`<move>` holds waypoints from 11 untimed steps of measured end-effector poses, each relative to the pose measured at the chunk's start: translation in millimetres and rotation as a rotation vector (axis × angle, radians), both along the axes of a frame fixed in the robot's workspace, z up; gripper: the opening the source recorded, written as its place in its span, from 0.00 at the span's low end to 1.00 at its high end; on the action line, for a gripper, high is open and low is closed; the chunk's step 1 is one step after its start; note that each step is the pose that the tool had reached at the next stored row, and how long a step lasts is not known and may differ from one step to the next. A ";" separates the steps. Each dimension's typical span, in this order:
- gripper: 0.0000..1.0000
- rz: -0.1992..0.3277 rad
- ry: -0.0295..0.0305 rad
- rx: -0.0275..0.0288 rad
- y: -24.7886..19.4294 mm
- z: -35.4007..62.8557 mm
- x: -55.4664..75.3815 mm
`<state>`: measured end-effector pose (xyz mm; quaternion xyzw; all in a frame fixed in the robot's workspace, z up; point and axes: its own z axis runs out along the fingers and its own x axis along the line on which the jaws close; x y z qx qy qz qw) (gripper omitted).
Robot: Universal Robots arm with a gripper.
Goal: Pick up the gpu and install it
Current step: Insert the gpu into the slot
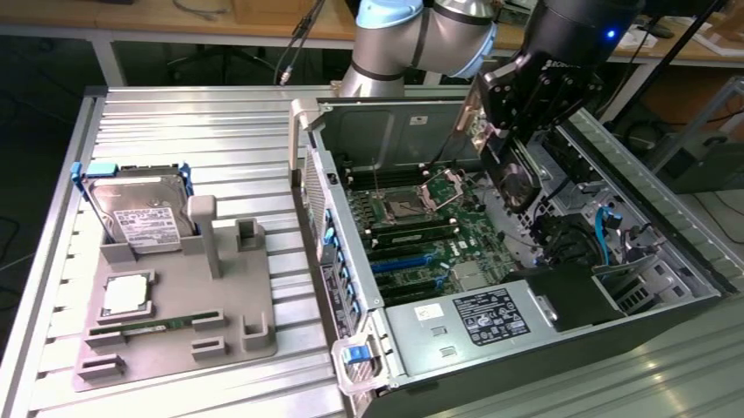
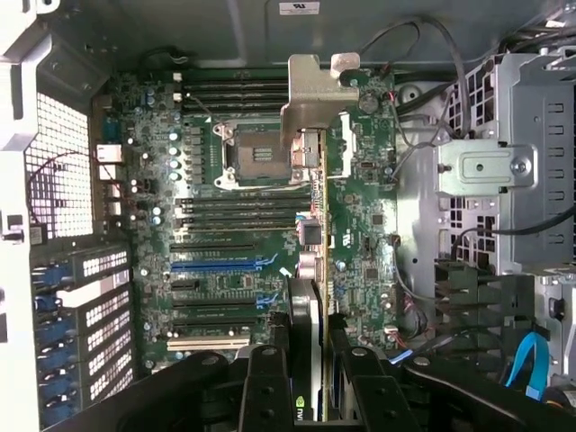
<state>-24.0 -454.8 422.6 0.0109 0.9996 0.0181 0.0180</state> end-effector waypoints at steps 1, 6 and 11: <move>0.27 0.004 0.0000 -0.0001 0.0 0.0 0.0; 0.27 0.026 0.0000 0.0000 0.0 0.0 0.0; 0.27 0.050 0.0000 0.0000 0.0 0.0 0.0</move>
